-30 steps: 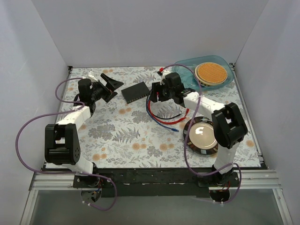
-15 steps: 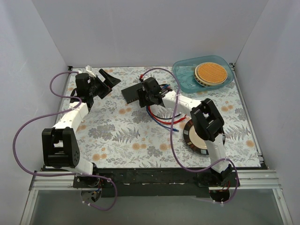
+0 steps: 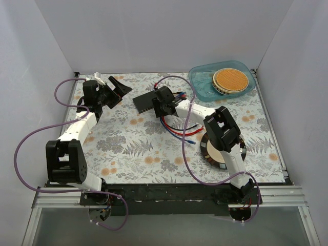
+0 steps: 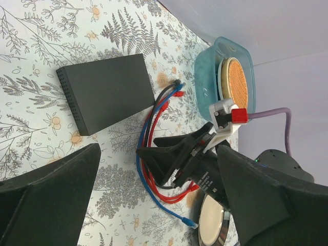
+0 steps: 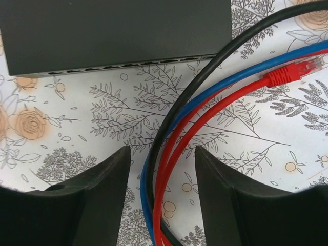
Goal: Insert the plug into the switch port
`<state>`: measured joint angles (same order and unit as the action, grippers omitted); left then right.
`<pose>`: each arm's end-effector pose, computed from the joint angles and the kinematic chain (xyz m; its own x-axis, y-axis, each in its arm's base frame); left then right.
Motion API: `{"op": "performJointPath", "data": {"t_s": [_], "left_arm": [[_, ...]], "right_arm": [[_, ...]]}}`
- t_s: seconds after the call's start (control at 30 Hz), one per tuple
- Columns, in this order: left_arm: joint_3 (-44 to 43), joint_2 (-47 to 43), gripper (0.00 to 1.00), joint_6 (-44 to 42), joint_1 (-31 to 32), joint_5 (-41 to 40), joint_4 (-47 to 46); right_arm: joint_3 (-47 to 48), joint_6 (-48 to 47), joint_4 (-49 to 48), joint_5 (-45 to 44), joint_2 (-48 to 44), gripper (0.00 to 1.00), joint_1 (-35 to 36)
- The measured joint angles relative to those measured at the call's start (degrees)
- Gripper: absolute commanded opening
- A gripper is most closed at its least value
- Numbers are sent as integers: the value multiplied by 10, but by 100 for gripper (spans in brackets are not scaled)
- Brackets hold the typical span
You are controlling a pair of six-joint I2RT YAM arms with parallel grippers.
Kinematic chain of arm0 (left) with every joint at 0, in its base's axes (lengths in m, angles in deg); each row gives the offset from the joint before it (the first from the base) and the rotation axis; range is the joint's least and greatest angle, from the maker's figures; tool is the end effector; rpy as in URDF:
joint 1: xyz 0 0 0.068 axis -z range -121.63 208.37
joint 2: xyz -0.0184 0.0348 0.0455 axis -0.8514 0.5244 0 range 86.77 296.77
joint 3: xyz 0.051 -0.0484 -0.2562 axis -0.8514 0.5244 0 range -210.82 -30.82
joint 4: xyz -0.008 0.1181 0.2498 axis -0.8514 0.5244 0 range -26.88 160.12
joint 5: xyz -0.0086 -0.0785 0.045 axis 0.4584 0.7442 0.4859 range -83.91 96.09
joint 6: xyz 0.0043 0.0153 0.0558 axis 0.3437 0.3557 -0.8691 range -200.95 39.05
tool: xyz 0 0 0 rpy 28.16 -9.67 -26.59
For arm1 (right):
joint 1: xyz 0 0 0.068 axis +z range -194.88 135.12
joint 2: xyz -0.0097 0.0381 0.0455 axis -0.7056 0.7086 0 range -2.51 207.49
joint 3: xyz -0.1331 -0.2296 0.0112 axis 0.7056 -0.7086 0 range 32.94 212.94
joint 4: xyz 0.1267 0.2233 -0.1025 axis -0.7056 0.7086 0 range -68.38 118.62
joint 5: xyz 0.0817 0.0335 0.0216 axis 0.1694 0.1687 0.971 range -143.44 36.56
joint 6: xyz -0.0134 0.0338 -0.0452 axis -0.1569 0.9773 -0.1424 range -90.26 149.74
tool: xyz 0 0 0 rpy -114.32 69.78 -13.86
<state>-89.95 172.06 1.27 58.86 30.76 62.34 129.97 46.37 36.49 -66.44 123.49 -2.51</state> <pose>0.3604 -0.0205 0.2602 -0.4394 -0.8966 0.0549 -0.3726 0.1262 -0.9194 0.3836 0.3373 0.1678 -0.6439 -0.2099 -0.7357 -0.3678 0.9281 0.0571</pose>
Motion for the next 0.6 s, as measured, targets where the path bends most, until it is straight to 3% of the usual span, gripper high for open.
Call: {"op": "performJointPath", "data": {"t_s": [0.6], "left_arm": [[0,0,98,-4,0,2,2]], "right_arm": [[36,-5,-5,-21,17,57,0]]}}
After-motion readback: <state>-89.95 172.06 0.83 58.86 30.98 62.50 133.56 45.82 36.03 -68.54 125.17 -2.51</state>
